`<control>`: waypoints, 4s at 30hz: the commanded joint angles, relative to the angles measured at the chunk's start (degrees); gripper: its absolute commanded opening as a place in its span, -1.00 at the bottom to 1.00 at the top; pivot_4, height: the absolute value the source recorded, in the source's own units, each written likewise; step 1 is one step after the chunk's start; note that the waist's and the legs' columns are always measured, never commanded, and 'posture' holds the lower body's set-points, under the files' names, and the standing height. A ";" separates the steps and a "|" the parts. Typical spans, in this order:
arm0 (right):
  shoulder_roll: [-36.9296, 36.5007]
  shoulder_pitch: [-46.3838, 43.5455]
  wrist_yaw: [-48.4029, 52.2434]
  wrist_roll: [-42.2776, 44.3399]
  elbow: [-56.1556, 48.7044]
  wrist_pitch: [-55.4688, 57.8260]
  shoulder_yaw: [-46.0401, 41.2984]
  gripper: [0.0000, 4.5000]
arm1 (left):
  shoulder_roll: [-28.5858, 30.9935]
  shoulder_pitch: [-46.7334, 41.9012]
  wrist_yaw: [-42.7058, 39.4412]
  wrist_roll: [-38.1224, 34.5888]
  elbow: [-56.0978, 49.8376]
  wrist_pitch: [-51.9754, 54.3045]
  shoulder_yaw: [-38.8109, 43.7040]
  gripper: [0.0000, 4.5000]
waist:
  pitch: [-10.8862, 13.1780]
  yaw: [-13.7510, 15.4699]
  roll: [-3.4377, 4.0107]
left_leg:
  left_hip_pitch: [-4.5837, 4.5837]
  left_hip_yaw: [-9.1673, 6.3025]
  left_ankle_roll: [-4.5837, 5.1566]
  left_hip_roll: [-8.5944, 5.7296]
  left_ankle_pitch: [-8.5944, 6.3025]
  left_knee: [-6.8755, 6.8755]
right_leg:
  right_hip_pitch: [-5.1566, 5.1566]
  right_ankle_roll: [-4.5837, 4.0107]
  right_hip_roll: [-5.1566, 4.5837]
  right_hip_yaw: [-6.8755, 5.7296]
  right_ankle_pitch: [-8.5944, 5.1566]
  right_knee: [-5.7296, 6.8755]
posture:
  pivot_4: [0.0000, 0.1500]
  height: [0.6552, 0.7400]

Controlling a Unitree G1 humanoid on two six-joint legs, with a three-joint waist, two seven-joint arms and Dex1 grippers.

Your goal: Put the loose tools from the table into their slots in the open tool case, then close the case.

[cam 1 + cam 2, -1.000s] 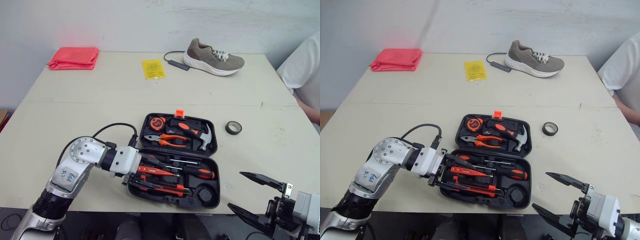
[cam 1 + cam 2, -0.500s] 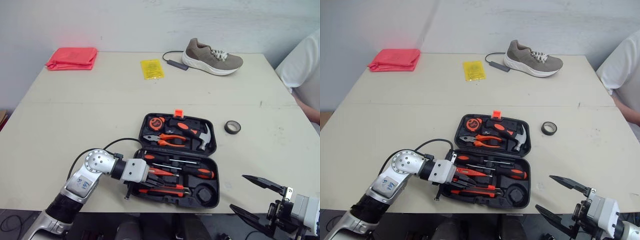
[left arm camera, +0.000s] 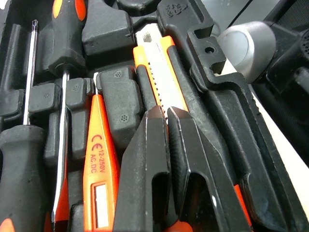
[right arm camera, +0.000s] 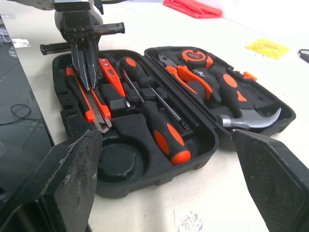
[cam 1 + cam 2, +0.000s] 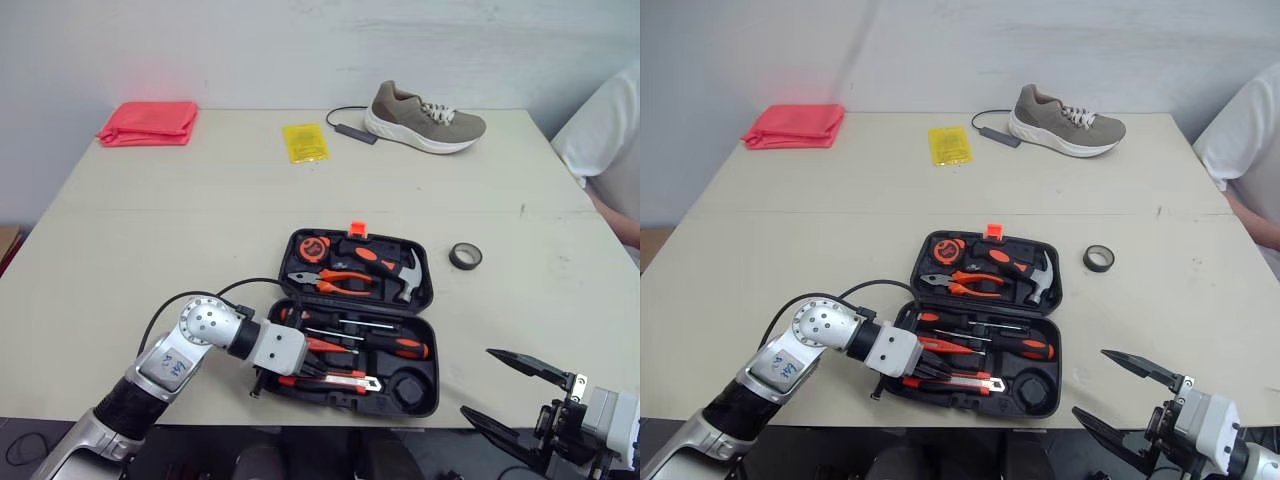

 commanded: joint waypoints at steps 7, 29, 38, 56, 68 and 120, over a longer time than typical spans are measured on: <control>0.68 1.06 -3.27 0.73 1.31 -1.46 -6.98 1.00 | -1.41 4.10 -0.53 -18.29 2.33 0.34 15.70 -0.96 | 0.26 -0.20 -0.16 | -0.15 -0.03 0.02 0.06 0.01 0.01 | -0.14 0.00 -0.01 -0.05 0.00 0.04 | 1.00 1.00; 4.77 -0.81 -20.92 -2.82 23.64 -3.27 -27.99 1.00 | 10.13 15.12 18.54 -19.88 37.87 -4.84 55.85 0.97 | 0.57 -1.34 -0.38 | -0.16 -0.02 -0.41 0.12 -0.33 -0.28 | -0.26 -0.14 -0.32 -0.26 -0.08 -0.16 | 1.00 1.00; -8.21 -12.61 -26.42 -3.07 12.05 15.66 -19.65 1.00 | 4.31 7.12 18.73 -24.44 18.08 5.93 47.34 0.97 | 0.61 -1.97 -0.28 | -0.14 0.14 -0.27 0.06 -0.18 -0.21 | -0.26 -0.03 -0.30 -0.12 -0.01 -0.01 | 1.00 1.00; -32.85 -68.69 -2.30 -15.44 30.32 42.70 30.29 1.00 | -6.90 -4.88 12.43 -27.70 0.70 16.35 26.75 0.97 | 0.94 -1.92 -0.40 | -0.47 0.48 -0.32 0.06 0.17 0.13 | -0.45 0.39 0.04 0.11 0.22 -0.36 | 1.00 1.00; -20.76 -88.07 7.71 -31.77 58.31 36.14 45.26 1.00 | -8.26 -1.21 13.21 -24.75 -2.12 14.98 25.00 0.97 | 1.10 -1.66 -0.21 | -1.33 0.48 -0.16 0.02 0.19 0.91 | -1.24 0.50 0.02 0.02 0.28 0.18 | 1.00 1.00; -35.59 -51.39 7.76 -12.04 -19.62 55.40 39.47 -0.98 | 0.56 6.00 -1.34 -29.06 -12.95 17.60 22.23 1.00 | 1.34 -1.65 0.03 | -1.32 0.27 0.00 -0.04 0.04 0.94 | -1.11 0.57 -0.03 0.08 0.34 0.03 | 1.00 1.00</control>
